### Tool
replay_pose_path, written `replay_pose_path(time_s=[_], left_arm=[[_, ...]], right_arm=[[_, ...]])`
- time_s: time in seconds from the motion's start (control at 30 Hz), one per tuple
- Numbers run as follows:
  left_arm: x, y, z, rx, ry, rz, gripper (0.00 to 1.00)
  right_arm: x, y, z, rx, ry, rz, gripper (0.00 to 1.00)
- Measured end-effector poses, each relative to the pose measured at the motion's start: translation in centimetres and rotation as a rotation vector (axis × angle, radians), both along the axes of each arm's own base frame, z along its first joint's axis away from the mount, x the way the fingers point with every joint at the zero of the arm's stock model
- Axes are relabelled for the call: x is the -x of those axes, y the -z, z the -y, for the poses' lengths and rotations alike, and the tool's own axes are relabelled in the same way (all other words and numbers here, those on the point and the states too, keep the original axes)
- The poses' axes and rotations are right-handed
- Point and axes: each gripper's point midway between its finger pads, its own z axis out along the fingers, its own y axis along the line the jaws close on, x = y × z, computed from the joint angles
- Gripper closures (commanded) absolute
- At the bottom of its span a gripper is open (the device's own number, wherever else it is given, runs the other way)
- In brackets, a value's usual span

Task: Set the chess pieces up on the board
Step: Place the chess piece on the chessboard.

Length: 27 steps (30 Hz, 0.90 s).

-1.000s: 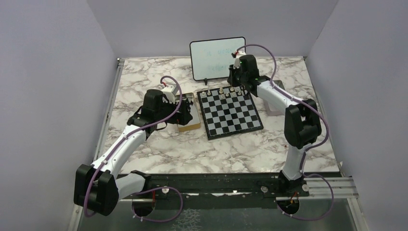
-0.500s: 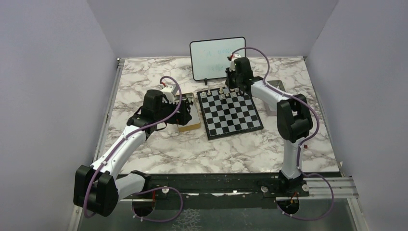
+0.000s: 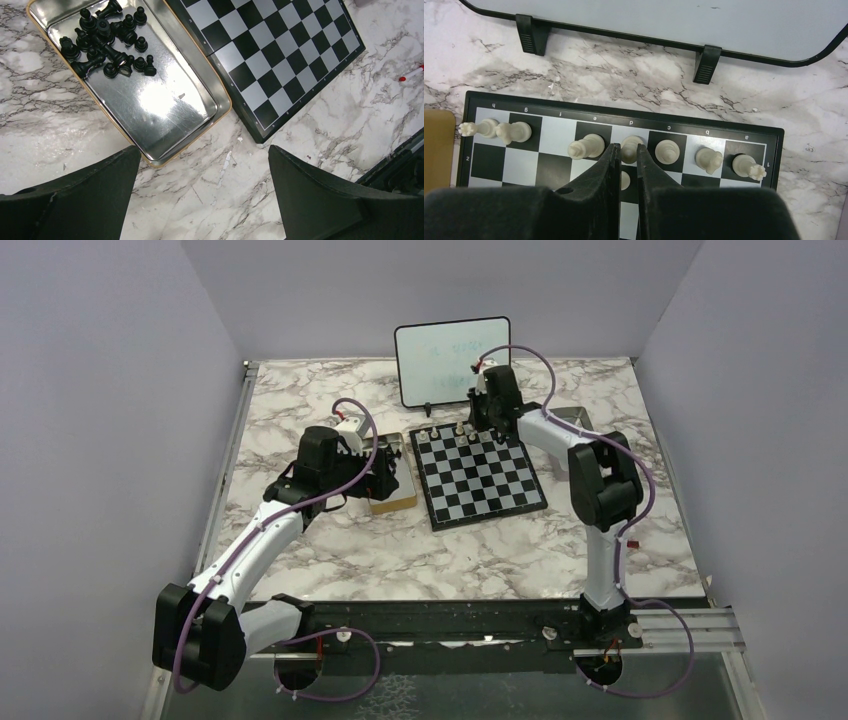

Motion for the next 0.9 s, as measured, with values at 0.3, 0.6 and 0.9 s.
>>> replay_pose_path(time_s=[0.3,0.6,0.9], left_arm=[[0.0,0.0,0.0,0.0,0.0,0.0,0.01],[0.0,0.0,0.0,0.0,0.0,0.0,0.01],[0.0,0.0,0.0,0.0,0.0,0.0,0.01]], right_arm=[[0.07,0.61,-0.25,0.004,-0.005,-0.008,0.82],[-0.15,0.62,-0.54,0.003,-0.008,-0.007,0.79],[-0.36,0.62,-0.84,0.004,-0.011,-0.01,0.77]])
